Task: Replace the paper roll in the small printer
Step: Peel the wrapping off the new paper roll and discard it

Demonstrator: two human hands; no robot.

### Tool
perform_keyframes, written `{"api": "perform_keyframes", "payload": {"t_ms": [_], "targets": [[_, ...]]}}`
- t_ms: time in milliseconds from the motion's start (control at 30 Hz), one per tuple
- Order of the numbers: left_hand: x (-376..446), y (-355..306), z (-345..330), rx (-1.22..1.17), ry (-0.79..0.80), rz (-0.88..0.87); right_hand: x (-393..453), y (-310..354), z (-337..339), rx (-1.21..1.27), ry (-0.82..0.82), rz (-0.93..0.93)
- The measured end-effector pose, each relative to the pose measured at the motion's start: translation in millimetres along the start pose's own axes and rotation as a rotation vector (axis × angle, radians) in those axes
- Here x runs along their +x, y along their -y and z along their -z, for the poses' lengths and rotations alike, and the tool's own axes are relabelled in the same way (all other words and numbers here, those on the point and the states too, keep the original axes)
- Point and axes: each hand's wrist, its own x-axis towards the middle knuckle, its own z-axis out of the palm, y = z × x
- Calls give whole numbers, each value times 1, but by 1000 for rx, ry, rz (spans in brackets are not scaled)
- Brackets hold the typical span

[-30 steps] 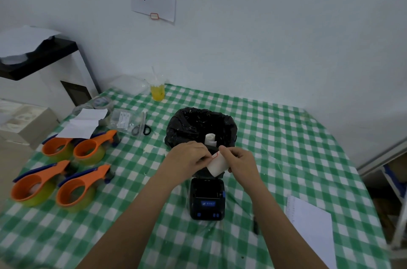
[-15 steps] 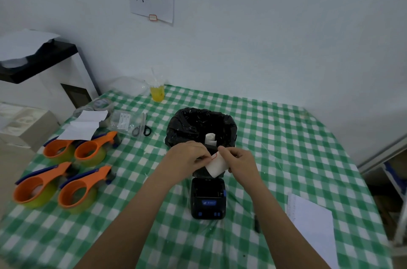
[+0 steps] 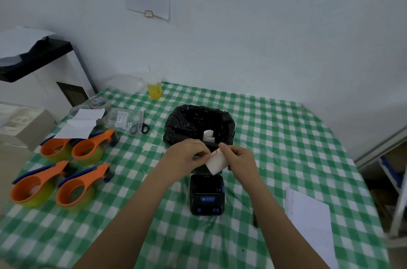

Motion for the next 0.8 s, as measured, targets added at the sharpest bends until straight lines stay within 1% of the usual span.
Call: {"api": "perform_keyframes", "payload": {"t_ms": [167,333,433,533,600,667,733,800], "targets": [[0,-1,1,91,20,-54,-3,1,-1,-15,17,-20],[0,-1,-4,202,-46,-166,-3,2,0,-4,26,-41],[-1,-2,-6,210,-46,-167,-5,3,0,14,52,-38],[-2,-2,-5,129,14,-82,-6,2,0,20,94,-16],[-4,2,-5,7,62,20,-7,1,1,31,128,-14],[-4,6,-6,-126,77,90,-7,0,2,40,159,-18],[-6,6,-5,-204,84,120,-7,-1,3,28,186,-15],[-8,5,-6,-234,90,118,-7,-3,3,19,189,-18]]}}
